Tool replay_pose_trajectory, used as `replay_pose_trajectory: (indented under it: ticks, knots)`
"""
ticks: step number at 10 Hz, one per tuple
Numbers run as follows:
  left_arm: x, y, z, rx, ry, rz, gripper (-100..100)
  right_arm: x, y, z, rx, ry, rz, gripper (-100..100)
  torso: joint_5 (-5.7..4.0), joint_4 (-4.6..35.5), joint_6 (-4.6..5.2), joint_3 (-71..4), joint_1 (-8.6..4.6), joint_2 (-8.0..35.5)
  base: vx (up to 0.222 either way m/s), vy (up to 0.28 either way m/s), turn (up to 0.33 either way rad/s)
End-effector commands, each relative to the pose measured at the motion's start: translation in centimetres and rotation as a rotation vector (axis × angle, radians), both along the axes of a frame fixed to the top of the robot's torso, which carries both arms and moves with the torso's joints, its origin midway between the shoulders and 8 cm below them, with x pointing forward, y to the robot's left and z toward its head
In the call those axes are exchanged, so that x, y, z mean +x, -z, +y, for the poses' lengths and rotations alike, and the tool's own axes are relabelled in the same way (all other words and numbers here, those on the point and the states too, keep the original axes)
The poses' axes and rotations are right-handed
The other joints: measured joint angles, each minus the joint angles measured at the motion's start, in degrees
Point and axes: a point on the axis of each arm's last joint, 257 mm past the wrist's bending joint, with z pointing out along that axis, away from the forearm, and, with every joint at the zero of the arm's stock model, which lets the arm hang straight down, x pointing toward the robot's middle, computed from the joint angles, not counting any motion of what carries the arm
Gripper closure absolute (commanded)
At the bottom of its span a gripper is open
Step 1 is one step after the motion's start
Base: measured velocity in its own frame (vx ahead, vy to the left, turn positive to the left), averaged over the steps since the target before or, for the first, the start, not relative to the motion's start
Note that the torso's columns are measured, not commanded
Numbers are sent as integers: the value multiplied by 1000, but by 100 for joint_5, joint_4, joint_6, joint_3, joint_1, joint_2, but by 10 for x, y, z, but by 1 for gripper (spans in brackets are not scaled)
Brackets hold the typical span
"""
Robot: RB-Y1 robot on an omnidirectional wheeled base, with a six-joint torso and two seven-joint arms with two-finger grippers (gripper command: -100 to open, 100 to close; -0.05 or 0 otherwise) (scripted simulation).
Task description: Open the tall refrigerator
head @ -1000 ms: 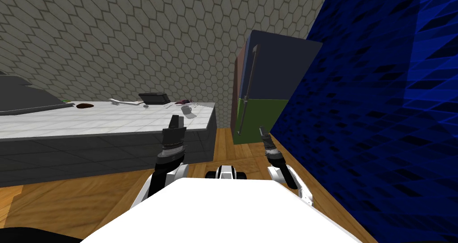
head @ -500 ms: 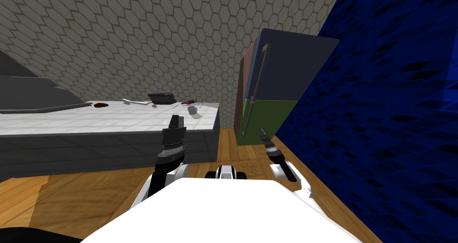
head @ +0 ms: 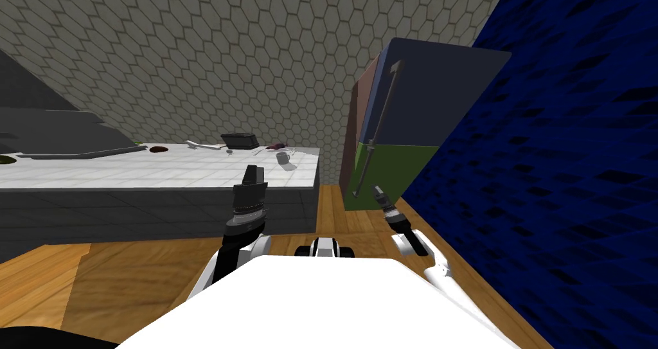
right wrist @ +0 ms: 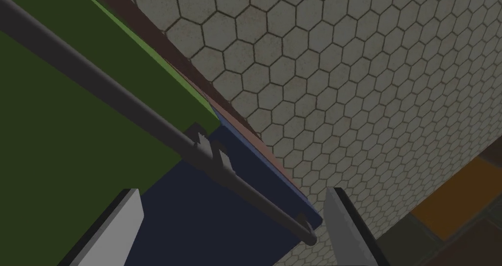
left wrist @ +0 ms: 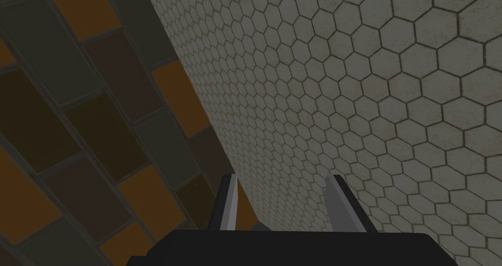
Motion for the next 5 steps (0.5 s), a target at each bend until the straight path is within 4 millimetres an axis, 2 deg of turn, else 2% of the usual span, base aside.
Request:
replay_pose_trajectory:
  ticks: [1, 2, 3, 4, 5]
  knots:
    - [0, 0, 0, 0, 0, 0, 0, 14, 13, -23, -133, 38, 22, -100, 1, -1, -4, -3, 9, -5, 45, 175, 119]
    - [0, 0, 0, 0, 0, 0, 0, 15, 22, -31, -148, 52, 41, -100, 7, -3, -3, -6, 30, -10, 45, 130, 47]
    - [0, 0, 0, 0, 0, 0, 0, 21, 21, -42, -217, 67, 38, -100, 3, -2, 0, -3, 6, -4, 48, 83, 73]
    - [0, 0, 0, 0, 0, 0, 0, 21, 30, -48, -220, 78, 57, -100, -4, 0, -2, -2, -15, -3, 35, 58, 43]
    - [0, 0, 0, 0, 0, 0, 0, 28, 27, -59, -290, 94, 52, -100, -7, 0, 0, 2, -20, 3, 41, 77, 82]
